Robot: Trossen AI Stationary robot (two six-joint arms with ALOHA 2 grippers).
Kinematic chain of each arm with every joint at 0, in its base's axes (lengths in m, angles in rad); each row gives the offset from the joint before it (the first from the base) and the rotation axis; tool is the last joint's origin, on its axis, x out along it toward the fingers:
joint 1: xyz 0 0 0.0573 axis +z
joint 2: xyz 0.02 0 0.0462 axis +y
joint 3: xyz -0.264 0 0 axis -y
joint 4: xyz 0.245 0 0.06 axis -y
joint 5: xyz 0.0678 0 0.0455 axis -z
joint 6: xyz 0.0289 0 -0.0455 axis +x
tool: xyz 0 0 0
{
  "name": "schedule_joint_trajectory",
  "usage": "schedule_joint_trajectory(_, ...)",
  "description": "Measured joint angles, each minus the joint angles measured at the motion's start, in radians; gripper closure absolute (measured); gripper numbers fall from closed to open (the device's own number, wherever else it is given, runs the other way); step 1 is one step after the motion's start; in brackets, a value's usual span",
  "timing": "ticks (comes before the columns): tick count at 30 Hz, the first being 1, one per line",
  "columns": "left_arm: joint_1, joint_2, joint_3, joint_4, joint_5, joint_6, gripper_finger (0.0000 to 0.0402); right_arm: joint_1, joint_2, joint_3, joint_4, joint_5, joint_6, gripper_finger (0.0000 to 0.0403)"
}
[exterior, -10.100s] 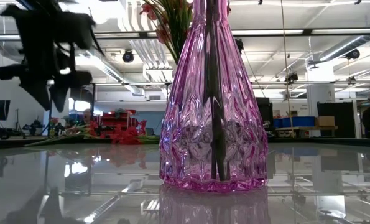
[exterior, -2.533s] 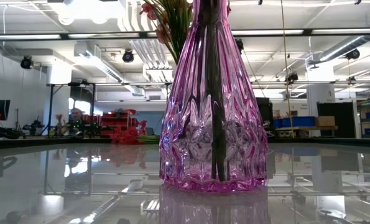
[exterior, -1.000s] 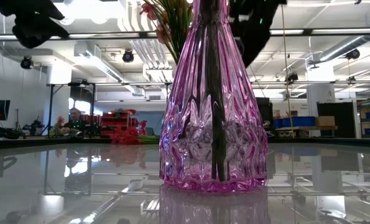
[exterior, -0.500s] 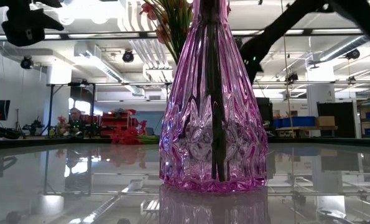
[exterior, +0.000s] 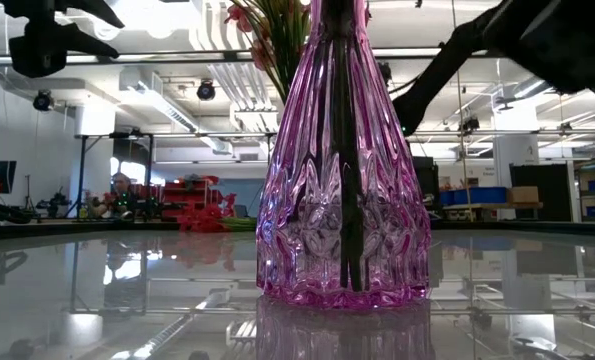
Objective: Sort flowers into vase by color
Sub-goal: Put the red flower into the purple vase
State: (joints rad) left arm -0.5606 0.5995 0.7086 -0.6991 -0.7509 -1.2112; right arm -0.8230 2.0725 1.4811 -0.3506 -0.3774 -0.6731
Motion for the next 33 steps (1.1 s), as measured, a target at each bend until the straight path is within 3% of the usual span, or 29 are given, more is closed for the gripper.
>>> schedule_joint_trajectory(12, 0.0, 0.001, 0.0, 0.0, -0.002, -0.081, 0.0245, -0.029, 0.069, 0.003, 0.077, -0.084, 0.035, 0.0267)
schedule_joint_trajectory(20, 0.002, 0.001, 0.0, -0.025, -0.028, -0.081, 0.0245, -0.028, 0.061, 0.005, 0.045, -0.051, 0.043, 0.0359)
schedule_joint_trajectory(22, 0.002, 0.001, 0.0, -0.03, -0.029, -0.081, 0.0245, -0.026, 0.047, 0.004, 0.01, -0.017, 0.02, 0.0383)
schedule_joint_trajectory(28, 0.002, 0.0, 0.0, -0.1, -0.034, -0.078, 0.0245, -0.026, -0.045, -0.004, -0.206, 0.061, 0.012, 0.0388)
schedule_joint_trajectory(33, 0.002, -0.009, 0.0, -0.159, -0.141, -0.02, 0.0245, -0.027, -0.164, -0.003, -0.448, 0.101, 0.022, 0.0389)
